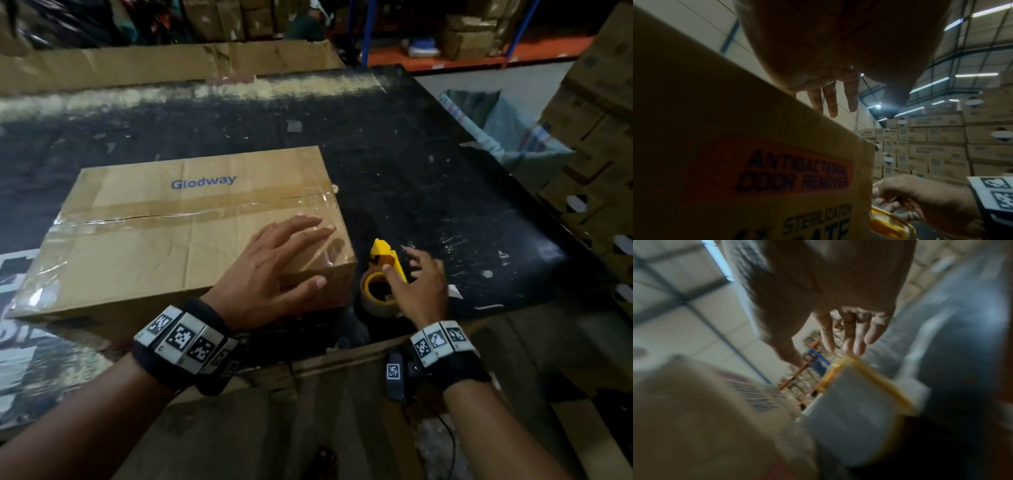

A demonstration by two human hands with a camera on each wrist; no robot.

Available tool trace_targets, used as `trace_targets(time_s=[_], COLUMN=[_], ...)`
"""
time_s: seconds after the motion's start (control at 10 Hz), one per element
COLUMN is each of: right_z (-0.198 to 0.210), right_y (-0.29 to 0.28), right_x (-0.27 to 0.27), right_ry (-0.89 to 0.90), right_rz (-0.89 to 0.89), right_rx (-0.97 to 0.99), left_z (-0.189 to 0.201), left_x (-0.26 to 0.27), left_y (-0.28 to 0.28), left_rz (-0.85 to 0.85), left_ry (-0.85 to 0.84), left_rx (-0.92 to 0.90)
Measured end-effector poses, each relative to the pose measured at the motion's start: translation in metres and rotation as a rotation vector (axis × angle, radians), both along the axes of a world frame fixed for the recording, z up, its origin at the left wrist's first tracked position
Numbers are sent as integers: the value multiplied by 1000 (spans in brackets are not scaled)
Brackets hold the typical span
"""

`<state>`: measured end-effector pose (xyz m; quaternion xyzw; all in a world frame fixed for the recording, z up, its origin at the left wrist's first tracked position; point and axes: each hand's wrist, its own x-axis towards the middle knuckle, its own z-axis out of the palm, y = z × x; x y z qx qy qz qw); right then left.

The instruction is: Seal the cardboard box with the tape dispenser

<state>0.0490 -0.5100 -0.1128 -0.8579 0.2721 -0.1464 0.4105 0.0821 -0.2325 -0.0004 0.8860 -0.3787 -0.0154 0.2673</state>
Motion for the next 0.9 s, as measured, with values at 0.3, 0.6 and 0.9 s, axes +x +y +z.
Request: trace_targets(time_s=[0.3,0.6,0.9], right_z=[69,62,94], right_y=[92,122,163], right_x=[6,7,-58], right_ry=[-320,-158,-351], right_rz=[481,490,291], right_rx=[-447,-579,-528], left_z=[-11,-45,-42], left_x=[-34,-54,-90], left_y=[163,274,296], left_rz=[506,587,654], left_ry=[-149,-102,-147], left_rx=[-83,79,-358])
